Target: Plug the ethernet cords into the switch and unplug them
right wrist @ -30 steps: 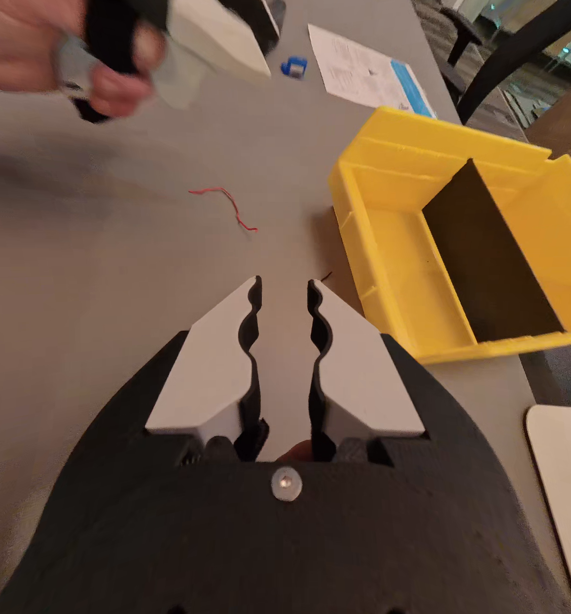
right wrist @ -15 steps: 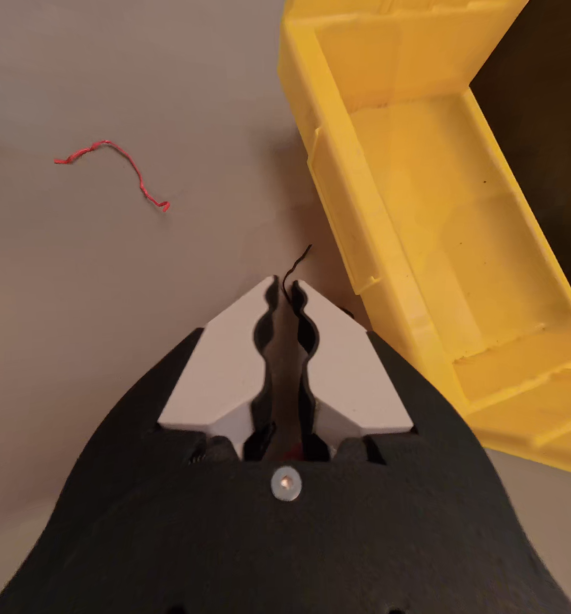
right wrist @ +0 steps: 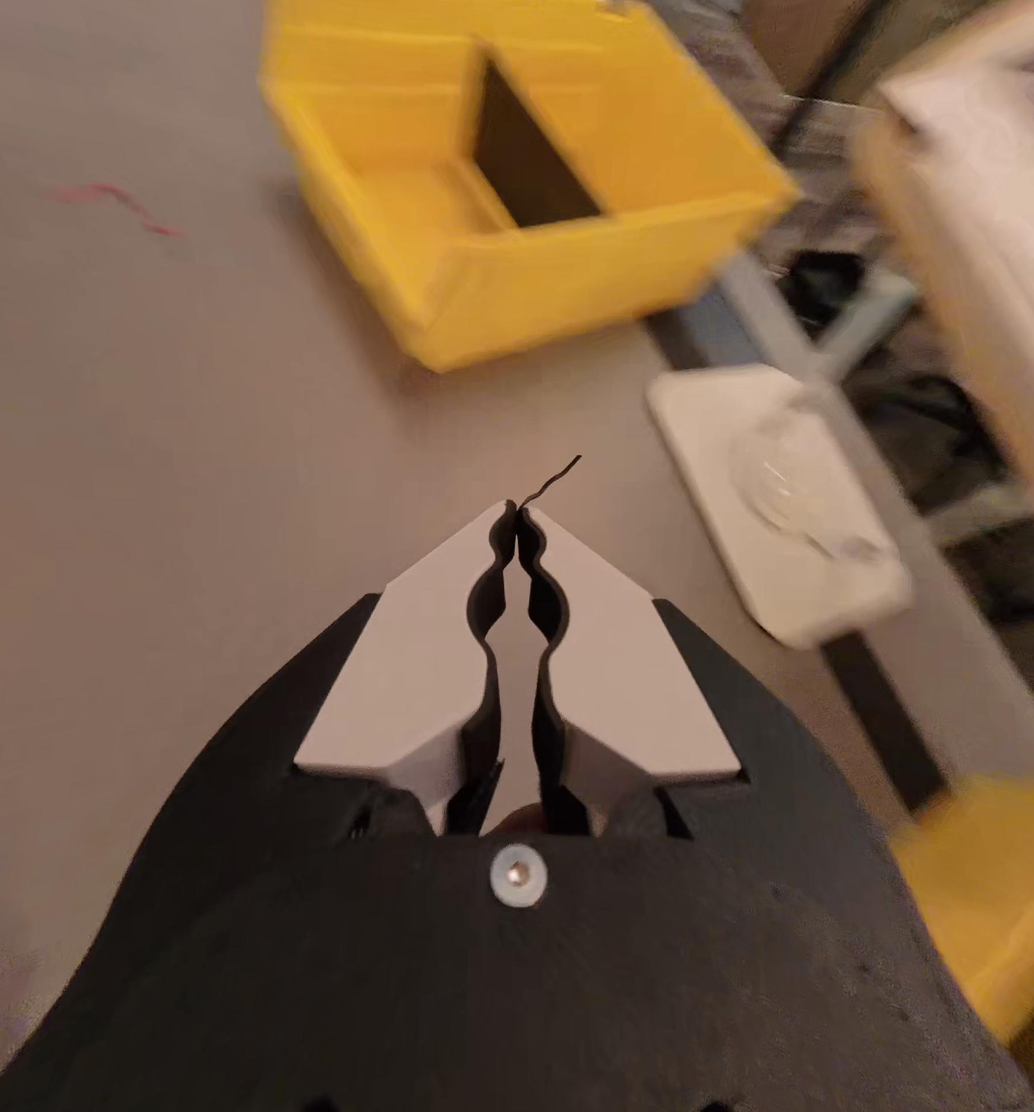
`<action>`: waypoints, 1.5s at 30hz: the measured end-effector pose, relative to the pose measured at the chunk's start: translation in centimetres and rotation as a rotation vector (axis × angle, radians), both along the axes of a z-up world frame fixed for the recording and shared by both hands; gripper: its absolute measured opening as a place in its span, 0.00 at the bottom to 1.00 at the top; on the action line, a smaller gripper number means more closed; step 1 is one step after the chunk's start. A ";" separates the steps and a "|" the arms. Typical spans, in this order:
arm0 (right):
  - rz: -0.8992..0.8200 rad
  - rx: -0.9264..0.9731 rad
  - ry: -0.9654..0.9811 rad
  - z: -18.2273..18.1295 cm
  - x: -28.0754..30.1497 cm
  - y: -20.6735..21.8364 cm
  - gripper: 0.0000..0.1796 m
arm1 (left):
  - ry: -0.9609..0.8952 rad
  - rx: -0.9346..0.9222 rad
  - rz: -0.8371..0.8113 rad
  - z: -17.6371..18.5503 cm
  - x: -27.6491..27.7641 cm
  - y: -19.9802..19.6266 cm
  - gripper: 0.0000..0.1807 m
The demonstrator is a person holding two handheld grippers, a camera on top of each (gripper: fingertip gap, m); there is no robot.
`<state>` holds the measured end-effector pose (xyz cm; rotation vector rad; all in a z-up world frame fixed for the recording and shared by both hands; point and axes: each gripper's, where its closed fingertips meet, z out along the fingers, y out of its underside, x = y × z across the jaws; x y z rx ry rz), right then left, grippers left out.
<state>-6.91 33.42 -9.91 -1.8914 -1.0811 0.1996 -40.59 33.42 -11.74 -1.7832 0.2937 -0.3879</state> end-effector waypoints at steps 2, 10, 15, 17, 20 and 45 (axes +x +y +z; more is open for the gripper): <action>-0.184 0.054 -0.011 2.5 8.9 0.4 0.00 | -0.001 -0.003 -0.008 0.0 0.3 0.2 0.26; -0.642 0.023 -0.159 1.0 29.7 0.5 0.17 | -0.031 0.015 -0.026 1.4 2.7 0.6 0.26; -0.638 0.155 -0.197 4.4 28.5 0.4 0.02 | -0.034 0.028 -0.021 2.6 3.3 0.5 0.26; -0.573 0.198 -0.202 6.1 25.5 0.5 0.02 | -0.037 0.030 -0.004 2.8 2.8 0.5 0.26; -0.285 0.234 -0.059 8.2 14.2 0.0 0.08 | -0.077 0.031 0.029 3.2 1.9 0.7 0.26; 0.479 -0.221 -0.060 -11.6 -27.6 -0.4 0.00 | -0.112 0.047 0.107 2.8 -3.6 -0.9 0.26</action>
